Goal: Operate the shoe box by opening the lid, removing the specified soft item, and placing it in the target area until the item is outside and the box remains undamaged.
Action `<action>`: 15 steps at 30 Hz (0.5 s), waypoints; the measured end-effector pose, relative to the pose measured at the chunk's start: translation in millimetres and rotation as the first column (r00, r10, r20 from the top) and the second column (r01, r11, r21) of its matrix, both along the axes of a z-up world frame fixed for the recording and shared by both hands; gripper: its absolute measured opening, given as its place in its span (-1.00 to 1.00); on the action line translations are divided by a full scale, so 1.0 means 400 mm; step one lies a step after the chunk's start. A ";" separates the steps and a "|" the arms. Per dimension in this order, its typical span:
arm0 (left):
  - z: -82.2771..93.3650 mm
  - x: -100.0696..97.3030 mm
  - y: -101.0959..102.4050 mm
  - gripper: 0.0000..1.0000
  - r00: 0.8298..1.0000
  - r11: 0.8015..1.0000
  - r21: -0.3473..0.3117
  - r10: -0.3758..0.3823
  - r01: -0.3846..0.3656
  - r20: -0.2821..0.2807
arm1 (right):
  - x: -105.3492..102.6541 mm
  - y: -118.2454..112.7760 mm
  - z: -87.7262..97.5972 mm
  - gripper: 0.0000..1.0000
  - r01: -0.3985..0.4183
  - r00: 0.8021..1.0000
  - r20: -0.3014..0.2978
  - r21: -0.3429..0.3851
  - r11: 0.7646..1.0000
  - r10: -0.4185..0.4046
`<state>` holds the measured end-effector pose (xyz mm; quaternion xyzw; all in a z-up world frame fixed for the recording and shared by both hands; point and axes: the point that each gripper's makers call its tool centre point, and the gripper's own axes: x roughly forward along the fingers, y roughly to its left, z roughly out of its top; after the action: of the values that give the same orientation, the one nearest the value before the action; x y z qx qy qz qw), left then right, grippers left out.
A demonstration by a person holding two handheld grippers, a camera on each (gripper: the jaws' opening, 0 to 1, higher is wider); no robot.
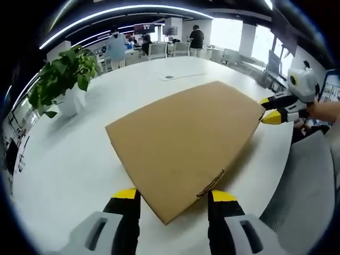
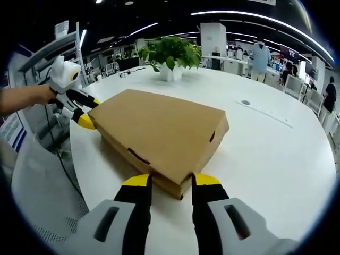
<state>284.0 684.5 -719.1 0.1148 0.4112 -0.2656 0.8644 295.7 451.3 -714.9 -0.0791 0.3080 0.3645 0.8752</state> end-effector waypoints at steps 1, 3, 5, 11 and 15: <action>-0.001 -0.002 0.004 0.01 1.000 1.000 0.004 -0.009 0.009 0.000 | -0.008 0.003 0.000 -0.50 -0.003 1.000 -0.004 0.004 1.000 0.003; -0.001 -0.004 0.009 0.02 1.000 1.000 0.009 -0.022 0.022 -0.001 | -0.020 0.007 0.000 -0.52 -0.012 1.000 -0.004 0.003 1.000 0.012; -0.001 -0.006 0.014 0.02 0.999 0.999 0.010 -0.035 0.035 -0.003 | -0.030 0.009 0.000 -0.53 -0.018 1.000 -0.006 0.006 1.000 0.018; -0.001 -0.017 0.028 0.02 0.998 0.998 0.019 -0.056 0.057 -0.016 | -0.057 0.024 0.000 -0.54 -0.027 1.000 -0.011 0.016 1.000 0.027; -0.002 -0.028 0.044 0.02 0.997 0.997 0.025 -0.070 0.070 -0.021 | -0.080 0.035 0.000 -0.56 -0.041 0.999 -0.020 0.025 0.999 0.041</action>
<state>272.9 702.0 -720.1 0.1378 0.4190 -0.2914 0.8488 263.9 465.3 -715.0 -0.0709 0.3105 0.3870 0.8653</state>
